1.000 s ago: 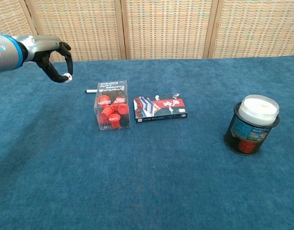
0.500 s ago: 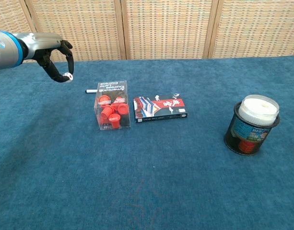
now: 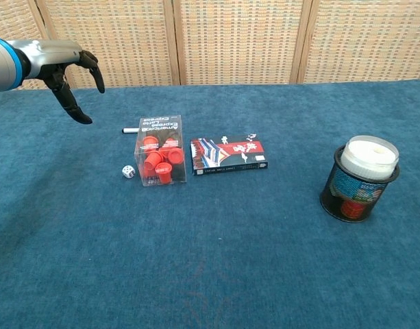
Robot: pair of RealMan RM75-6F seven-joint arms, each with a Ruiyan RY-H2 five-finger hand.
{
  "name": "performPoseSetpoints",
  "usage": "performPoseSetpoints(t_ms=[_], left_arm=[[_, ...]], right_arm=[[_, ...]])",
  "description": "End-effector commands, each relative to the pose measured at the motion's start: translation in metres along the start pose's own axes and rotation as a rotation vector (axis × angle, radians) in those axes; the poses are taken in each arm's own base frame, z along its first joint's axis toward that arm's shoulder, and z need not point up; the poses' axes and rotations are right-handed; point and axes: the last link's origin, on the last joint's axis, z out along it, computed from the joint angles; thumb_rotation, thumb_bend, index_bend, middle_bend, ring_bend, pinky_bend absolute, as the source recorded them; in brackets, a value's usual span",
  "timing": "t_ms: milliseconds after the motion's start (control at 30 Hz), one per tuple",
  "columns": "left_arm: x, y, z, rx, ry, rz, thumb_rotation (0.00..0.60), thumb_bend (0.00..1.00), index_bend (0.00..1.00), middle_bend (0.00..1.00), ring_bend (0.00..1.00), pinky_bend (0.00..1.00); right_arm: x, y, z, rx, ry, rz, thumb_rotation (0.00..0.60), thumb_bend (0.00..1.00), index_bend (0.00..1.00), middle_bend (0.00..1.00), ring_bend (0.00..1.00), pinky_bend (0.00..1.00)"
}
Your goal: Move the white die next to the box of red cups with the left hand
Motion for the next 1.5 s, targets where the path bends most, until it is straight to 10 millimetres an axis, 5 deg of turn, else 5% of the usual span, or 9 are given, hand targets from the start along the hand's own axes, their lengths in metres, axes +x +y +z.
performPoseSetpoints(t_ms=[33,300,467,767,1000,1500], left_arm=[[0.000,-0.003,-0.004,-0.002,0.008,-0.007,0.600,0.18,0.32,0.00,0.00,0.00],[-0.018,-0.030,-0.047,-0.017,0.033,-0.072,0.600,0.19,0.31,0.00,0.00,0.00],[-0.049,-0.060,-0.095,0.003,0.008,-0.103,0.600,0.20,0.30,0.00,0.00,0.00],[-0.092,-0.100,-0.159,-0.013,0.104,-0.053,0.600,0.18,0.02,0.00,0.00,0.00],[-0.105,-0.108,-0.177,-0.004,0.148,-0.036,0.600,0.18,0.00,0.00,0.00,0.00],[-0.099,-0.114,-0.186,-0.011,0.167,-0.066,0.600,0.19,0.00,0.00,0.00,0.00]], right_arm=[[0.000,0.000,0.000,0.000,-0.002,0.000,0.600,0.18,0.02,0.00,0.00,0.00],[0.000,0.002,0.001,-0.007,-0.002,-0.003,0.600,0.18,0.02,0.00,0.00,0.00],[-0.002,0.001,0.001,-0.009,-0.010,-0.016,0.600,0.18,0.02,0.00,0.00,0.00],[-0.008,-0.002,0.002,-0.009,-0.017,-0.044,0.600,0.18,0.02,0.00,0.00,0.00],[-0.011,-0.004,0.002,-0.008,-0.019,-0.062,0.600,0.18,0.02,0.00,0.00,0.00],[-0.011,-0.005,0.004,-0.011,-0.015,-0.072,0.600,0.18,0.02,0.00,0.00,0.00]])
